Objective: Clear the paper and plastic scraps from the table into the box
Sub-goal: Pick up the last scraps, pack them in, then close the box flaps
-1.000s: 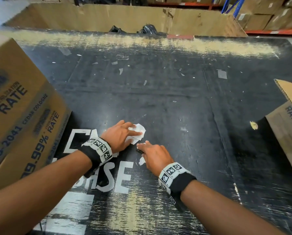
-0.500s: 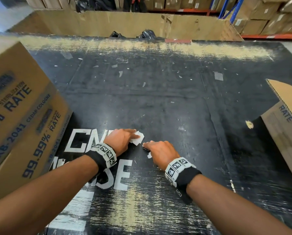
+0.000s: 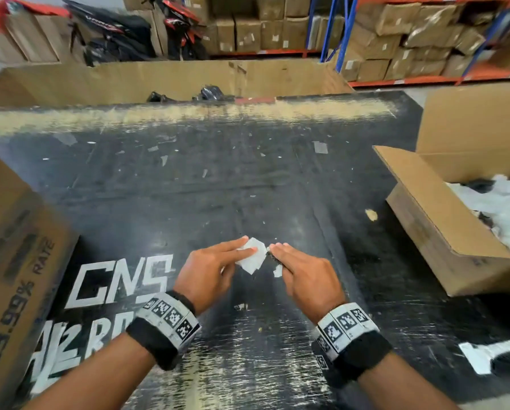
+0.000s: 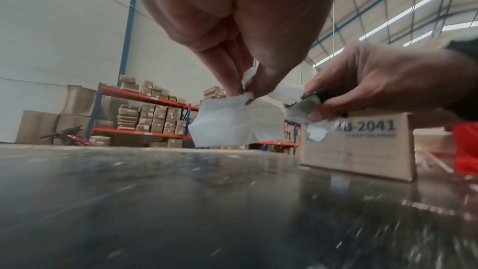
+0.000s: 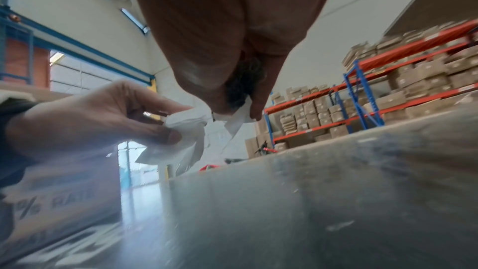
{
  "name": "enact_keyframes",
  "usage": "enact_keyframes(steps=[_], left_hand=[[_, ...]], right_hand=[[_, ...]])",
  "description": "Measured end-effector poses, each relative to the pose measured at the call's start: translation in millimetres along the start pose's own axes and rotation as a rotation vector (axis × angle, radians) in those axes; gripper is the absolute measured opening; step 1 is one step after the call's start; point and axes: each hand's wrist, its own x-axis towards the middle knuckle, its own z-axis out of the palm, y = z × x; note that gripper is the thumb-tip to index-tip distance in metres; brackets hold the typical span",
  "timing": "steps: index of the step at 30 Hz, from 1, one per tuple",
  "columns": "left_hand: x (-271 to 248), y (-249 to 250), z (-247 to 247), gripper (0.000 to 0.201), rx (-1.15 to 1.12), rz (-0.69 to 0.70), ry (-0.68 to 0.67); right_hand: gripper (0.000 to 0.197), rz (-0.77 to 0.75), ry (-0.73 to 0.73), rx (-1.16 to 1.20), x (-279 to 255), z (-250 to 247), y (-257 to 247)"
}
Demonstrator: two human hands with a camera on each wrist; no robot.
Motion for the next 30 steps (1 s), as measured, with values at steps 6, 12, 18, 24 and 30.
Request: enact_keyframes(steps=[6,12,18,24,30], left_hand=[[25,107,36,0.057,-0.221,0.073,0.054],[44,242,95,0.057,-0.352,0.131,0.010],[71,381,148,0.055,-0.457,0.164,-0.005],[131,474,173,0.046,-0.365,0.178,0.005],[213,510,191,0.044,-0.200,0.151,-0.013]], right_hand=[[0.046,0.119,0.198,-0.037,-68,-91,37],[0.048,0.186,0.338,-0.091,-165,-182,87],[0.046,0.260,0.471,-0.061,-248,-277,140],[0.040,0.353,0.487,-0.111,-274,-362,205],[0.034,0.428,0.471,-0.183,-243,-427,273]])
